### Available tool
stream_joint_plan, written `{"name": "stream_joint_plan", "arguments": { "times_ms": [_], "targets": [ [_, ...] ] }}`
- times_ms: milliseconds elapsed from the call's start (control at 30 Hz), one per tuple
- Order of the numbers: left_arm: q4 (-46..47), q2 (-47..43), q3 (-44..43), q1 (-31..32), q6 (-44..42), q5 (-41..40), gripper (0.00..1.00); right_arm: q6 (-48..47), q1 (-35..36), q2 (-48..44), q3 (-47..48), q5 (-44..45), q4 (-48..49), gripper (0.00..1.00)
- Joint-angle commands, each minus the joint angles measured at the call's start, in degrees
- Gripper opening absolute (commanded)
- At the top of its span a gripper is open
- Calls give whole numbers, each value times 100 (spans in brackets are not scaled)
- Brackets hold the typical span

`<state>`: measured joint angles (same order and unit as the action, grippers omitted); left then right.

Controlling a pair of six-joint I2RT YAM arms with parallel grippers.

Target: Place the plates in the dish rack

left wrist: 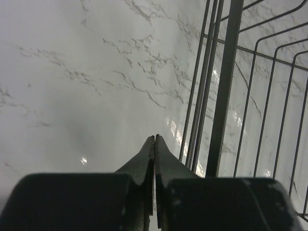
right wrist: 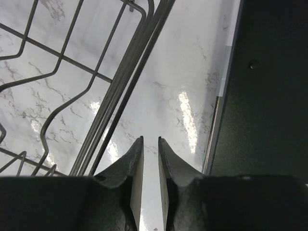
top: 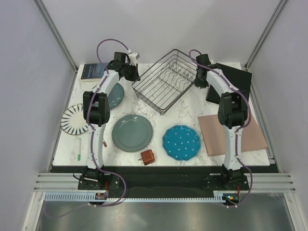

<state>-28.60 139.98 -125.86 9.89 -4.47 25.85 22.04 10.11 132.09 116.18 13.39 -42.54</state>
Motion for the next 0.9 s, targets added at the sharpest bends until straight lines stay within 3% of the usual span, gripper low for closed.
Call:
{"name": "stream_joint_plan", "arguments": {
  "times_ms": [0,567,867],
  "targets": [
    [-278,-577,351,110,122,518,2,-130,114,-149,106,-406,396,26],
    [-304,-1711,1248,364,394,878,2,-227,246,379,1232,-776,651,31],
    [-321,-1562,1214,567,394,782,2,-297,246,853,1697,-768,765,34]
  ]
}}
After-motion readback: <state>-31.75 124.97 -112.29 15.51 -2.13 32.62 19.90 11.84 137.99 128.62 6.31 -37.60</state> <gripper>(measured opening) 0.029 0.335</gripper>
